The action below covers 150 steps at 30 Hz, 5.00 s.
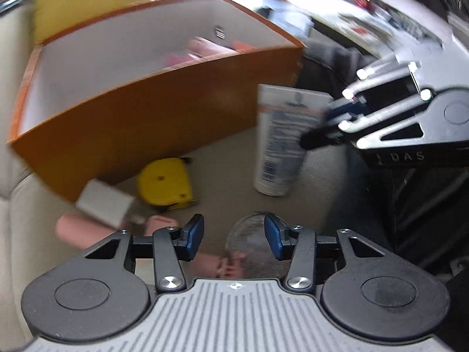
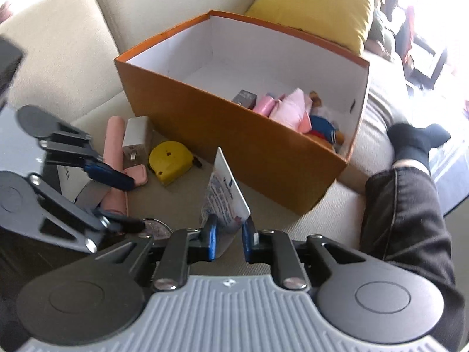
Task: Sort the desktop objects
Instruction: 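Grasp the round glitter mirror with the left gripper while the right lifts the tube, then carry the mirror and the Vaseline tube up over the orange box, then lower the Vaseline tube into the box and open the right gripper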
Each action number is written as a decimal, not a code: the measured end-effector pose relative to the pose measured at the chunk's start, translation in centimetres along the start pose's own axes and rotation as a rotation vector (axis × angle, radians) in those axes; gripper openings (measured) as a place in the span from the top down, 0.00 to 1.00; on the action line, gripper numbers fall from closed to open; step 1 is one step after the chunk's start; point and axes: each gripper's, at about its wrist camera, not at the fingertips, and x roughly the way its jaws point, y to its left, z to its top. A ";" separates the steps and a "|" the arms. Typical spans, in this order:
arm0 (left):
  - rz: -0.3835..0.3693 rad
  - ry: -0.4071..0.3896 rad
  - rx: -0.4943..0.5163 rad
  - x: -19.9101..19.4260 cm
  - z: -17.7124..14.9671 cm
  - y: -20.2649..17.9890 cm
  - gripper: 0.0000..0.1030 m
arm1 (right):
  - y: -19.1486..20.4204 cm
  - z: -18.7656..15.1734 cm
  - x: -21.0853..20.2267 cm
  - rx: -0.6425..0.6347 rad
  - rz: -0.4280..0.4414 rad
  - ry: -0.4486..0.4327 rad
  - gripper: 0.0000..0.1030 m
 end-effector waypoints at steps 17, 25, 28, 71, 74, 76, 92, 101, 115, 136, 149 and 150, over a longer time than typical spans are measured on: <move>-0.092 0.187 0.018 5.2 0.1 -1.0 0.41 | -0.6 0.0 0.2 -0.023 0.068 -0.037 0.84; 0.014 0.104 0.028 3.4 -1.2 -3.6 0.65 | -0.6 -1.1 -0.7 0.036 0.070 -0.014 0.86; 0.028 0.079 0.037 2.4 -1.8 -4.6 0.73 | -1.0 -1.5 -1.4 0.078 0.077 -0.003 0.86; 0.006 -0.248 -0.269 -7.2 1.9 3.1 0.85 | -1.7 3.0 -7.8 0.154 0.105 -0.207 0.88; 0.034 -0.310 -0.305 -9.3 3.3 5.0 0.85 | -1.8 5.6 -8.4 0.158 0.111 -0.282 0.88; 0.068 -0.338 -0.333 -10.0 4.6 6.4 0.85 | -1.8 7.4 -8.1 0.162 0.108 -0.321 0.88; 0.123 -0.347 -0.503 -6.3 7.4 14.9 0.85 | 0.0 15.1 1.9 0.147 0.096 -0.257 0.88; 0.090 -0.324 -0.548 -4.1 5.7 16.3 0.85 | 0.8 14.6 6.3 0.115 0.046 -0.114 0.88; 0.069 -0.304 -0.555 -3.7 4.4 16.6 0.85 | 1.0 14.4 8.4 0.080 0.004 -0.007 0.88; 0.080 -0.277 -0.547 -3.8 4.3 16.6 0.85 | 0.4 16.5 8.7 -0.544 0.350 0.144 0.88; 0.068 -0.259 -0.547 -3.3 4.3 17.1 0.85 | 0.3 17.2 9.5 -0.803 0.511 0.190 0.88; 0.067 -0.258 -0.546 -3.3 4.3 17.1 0.85 | 0.3 17.1 9.4 -0.819 0.507 0.193 0.88</move>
